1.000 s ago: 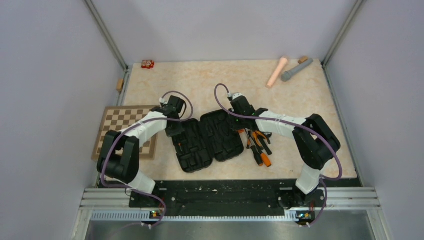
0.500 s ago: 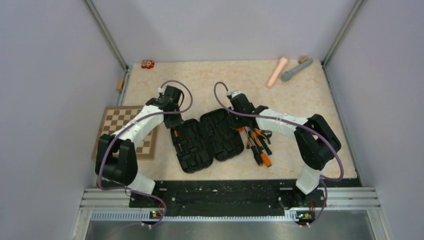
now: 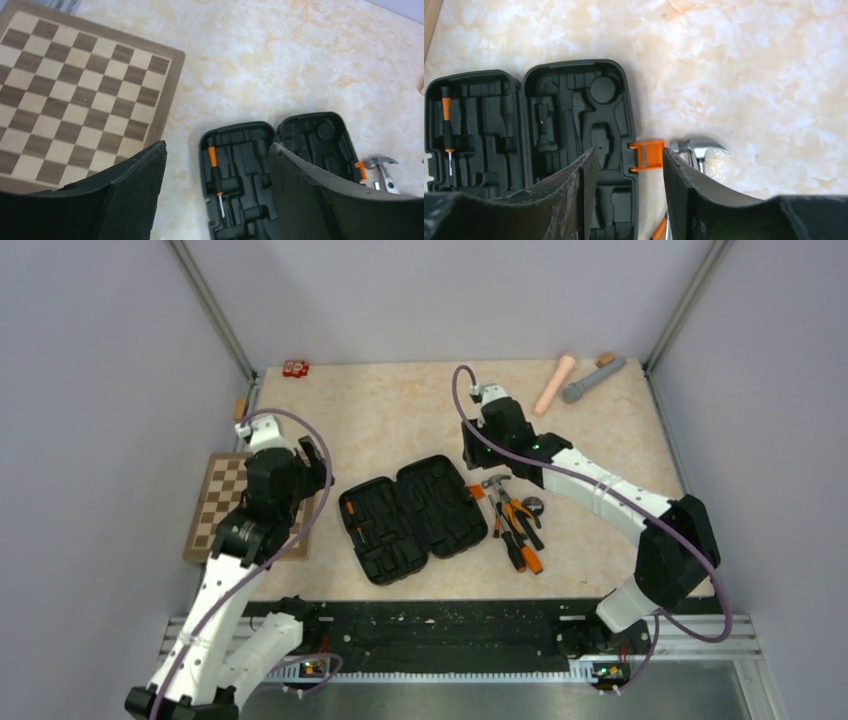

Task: Pack the tool kit
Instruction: Adjust the toolbox at the center of the board, then pick up the screwdriver from the center of the board.

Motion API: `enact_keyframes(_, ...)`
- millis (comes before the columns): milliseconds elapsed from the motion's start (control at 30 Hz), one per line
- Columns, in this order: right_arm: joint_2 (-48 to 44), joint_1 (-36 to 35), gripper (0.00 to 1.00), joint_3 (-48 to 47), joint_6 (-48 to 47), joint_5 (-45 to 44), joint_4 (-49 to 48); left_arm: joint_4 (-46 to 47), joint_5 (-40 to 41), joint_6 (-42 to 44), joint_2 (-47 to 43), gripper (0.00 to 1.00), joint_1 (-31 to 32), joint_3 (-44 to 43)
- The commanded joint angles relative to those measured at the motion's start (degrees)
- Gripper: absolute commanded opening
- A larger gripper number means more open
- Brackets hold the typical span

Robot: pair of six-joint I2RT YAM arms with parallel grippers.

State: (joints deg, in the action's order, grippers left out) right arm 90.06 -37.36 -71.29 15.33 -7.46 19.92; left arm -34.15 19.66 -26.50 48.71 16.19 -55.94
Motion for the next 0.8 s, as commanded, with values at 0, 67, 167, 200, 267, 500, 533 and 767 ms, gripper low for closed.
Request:
enact_keyframes(0, -6.0, 0.8, 0.47, 5.0, -0.1, -2.4, 4.9, 4.1, 3.8, 2.4, -8.6, 0.81, -0.2, 7.1)
enact_keyframes(67, -8.0, 0.8, 0.45, 7.5, 1.0, -1.5, 6.5, 5.3, 4.3, 3.2, -12.6, 0.83, -0.2, 10.0)
enact_keyframes(167, -10.1, 0.8, 0.42, 10.9, 3.7, 0.4, 8.4, 7.4, 4.5, 4.0, -17.0, 0.84, -0.2, 13.6)
enact_keyframes(200, -10.6, 0.8, 0.42, 12.1, 5.0, 0.7, 8.6, 7.9, 4.6, 4.1, -17.9, 0.84, -0.2, 14.5)
enact_keyframes(267, -11.2, 0.8, 0.39, 14.5, 7.4, 1.1, 8.7, 8.7, 5.2, 4.3, -19.5, 0.84, -0.2, 16.2)
enact_keyframes(500, -9.7, 0.8, 0.24, 20.9, 14.5, 2.2, 5.3, 9.6, 5.7, 5.3, -19.2, 0.84, -0.2, 17.5)
enact_keyframes(533, -9.1, 0.8, 0.23, 21.4, 15.2, 2.4, 4.5, 9.6, 5.8, 5.6, -19.2, 0.84, -0.2, 17.4)
enact_keyframes(767, -4.1, 0.8, 0.17, 23.2, 17.1, 2.3, -1.1, 8.8, 7.7, 6.9, -20.0, 0.83, -0.2, 17.7)
